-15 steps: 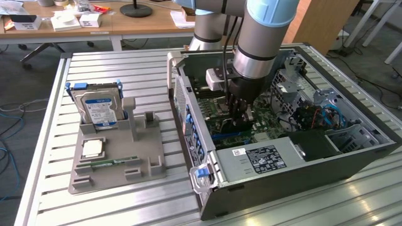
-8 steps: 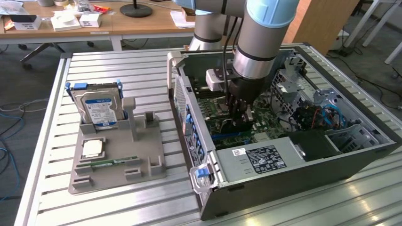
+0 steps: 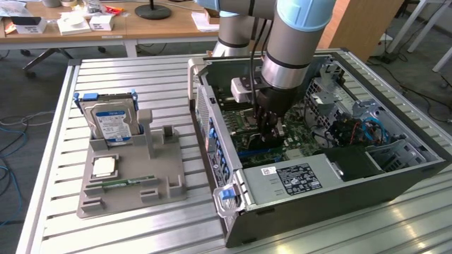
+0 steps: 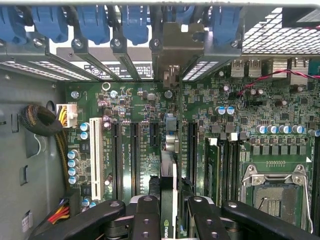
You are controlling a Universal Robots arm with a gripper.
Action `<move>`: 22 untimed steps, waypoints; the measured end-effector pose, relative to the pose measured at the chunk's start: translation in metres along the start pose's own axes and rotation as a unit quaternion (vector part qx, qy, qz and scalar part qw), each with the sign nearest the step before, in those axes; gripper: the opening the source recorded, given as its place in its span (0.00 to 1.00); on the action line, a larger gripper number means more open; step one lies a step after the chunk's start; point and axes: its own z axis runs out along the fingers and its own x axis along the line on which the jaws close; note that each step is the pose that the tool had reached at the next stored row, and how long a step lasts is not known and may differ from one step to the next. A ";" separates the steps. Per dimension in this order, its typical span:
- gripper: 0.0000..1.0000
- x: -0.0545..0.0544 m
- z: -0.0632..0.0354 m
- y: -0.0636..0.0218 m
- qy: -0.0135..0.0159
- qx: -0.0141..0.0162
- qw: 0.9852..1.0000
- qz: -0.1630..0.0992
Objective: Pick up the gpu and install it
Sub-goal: 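Insert the gpu into the slot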
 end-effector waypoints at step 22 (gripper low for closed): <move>0.26 0.000 -0.0019 0.0029 0.000 0.000 1.000 0.000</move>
